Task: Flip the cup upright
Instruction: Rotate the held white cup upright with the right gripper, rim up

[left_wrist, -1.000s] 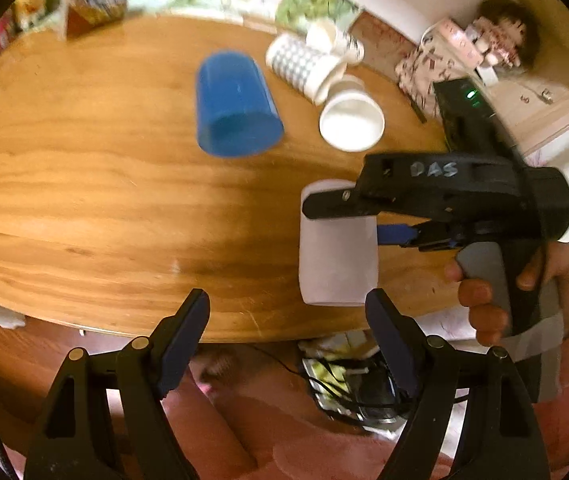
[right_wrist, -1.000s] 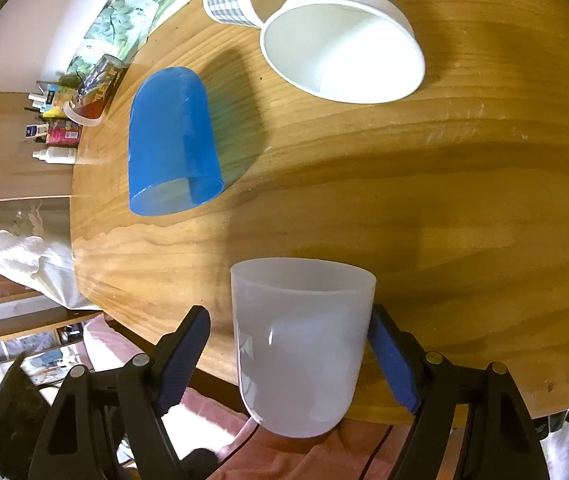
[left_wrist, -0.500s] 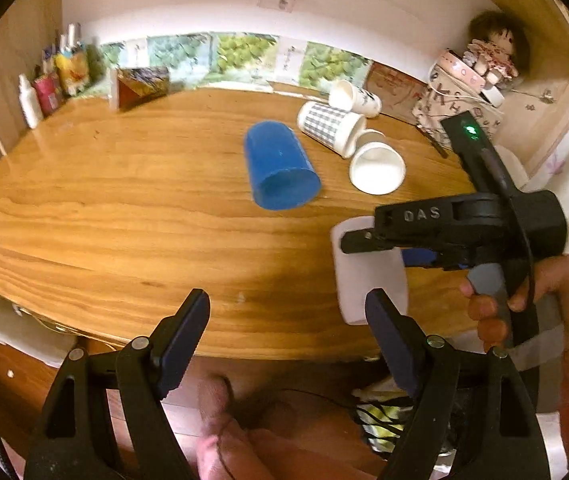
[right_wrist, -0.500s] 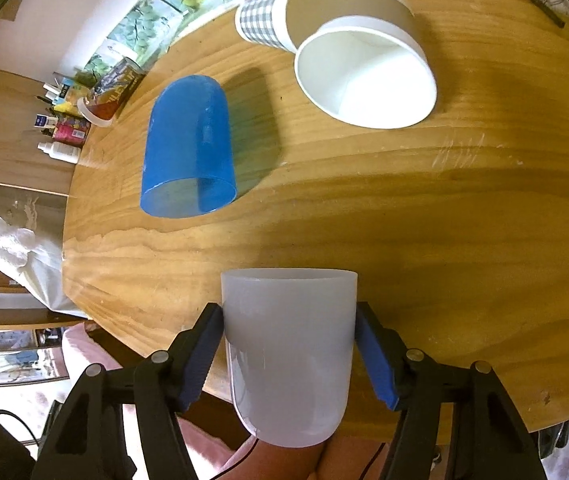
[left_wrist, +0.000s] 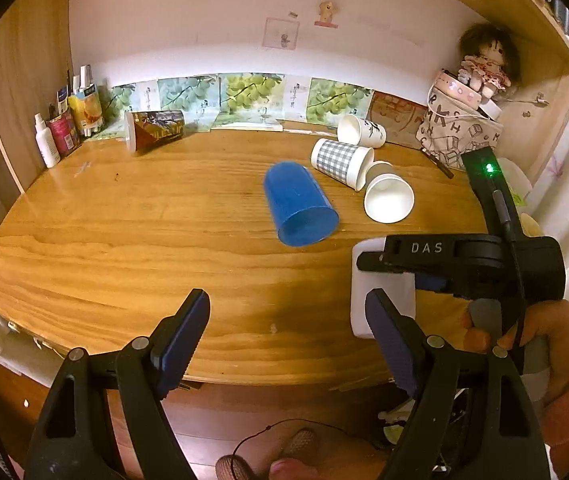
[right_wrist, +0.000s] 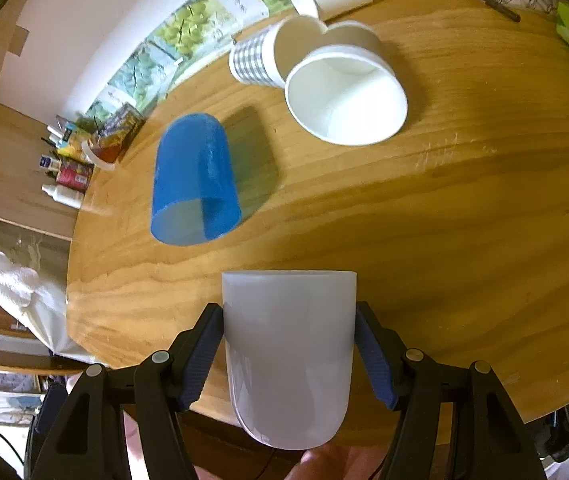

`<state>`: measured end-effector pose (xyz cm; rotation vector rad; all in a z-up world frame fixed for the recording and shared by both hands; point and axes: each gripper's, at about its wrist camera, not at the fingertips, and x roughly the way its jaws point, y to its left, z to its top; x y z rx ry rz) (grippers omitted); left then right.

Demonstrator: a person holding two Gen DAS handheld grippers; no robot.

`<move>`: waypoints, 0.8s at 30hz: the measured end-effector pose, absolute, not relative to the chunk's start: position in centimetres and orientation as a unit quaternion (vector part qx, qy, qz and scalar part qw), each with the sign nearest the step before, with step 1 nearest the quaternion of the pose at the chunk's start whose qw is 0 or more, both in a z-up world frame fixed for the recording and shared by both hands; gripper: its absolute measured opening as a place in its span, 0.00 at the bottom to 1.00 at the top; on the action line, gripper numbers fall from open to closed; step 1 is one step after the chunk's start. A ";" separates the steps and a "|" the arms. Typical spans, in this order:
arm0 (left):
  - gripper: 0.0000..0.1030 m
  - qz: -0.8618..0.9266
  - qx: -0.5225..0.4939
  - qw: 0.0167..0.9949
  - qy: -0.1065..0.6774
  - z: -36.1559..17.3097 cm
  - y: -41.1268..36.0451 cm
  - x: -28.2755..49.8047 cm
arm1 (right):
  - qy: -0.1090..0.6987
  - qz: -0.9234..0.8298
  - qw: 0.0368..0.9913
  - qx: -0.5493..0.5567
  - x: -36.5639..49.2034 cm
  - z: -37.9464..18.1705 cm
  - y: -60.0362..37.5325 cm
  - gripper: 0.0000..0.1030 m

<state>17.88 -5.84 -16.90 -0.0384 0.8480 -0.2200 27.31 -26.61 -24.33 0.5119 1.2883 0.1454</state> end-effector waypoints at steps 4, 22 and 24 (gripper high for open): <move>0.81 -0.116 -0.008 0.906 0.407 -16.8 -5.0 17.4 | 0.562 0.052 0.787 0.248 26.7 -23.7 -26.3 0.64; 0.81 -0.153 0.011 0.908 0.390 -17.5 -0.4 14.9 | 0.317 -0.062 0.925 0.198 21.4 -21.6 -22.3 0.64; 0.81 -0.153 0.010 0.908 0.390 -17.9 0.0 14.8 | 0.296 -0.076 0.933 0.187 20.8 -21.8 -21.8 0.64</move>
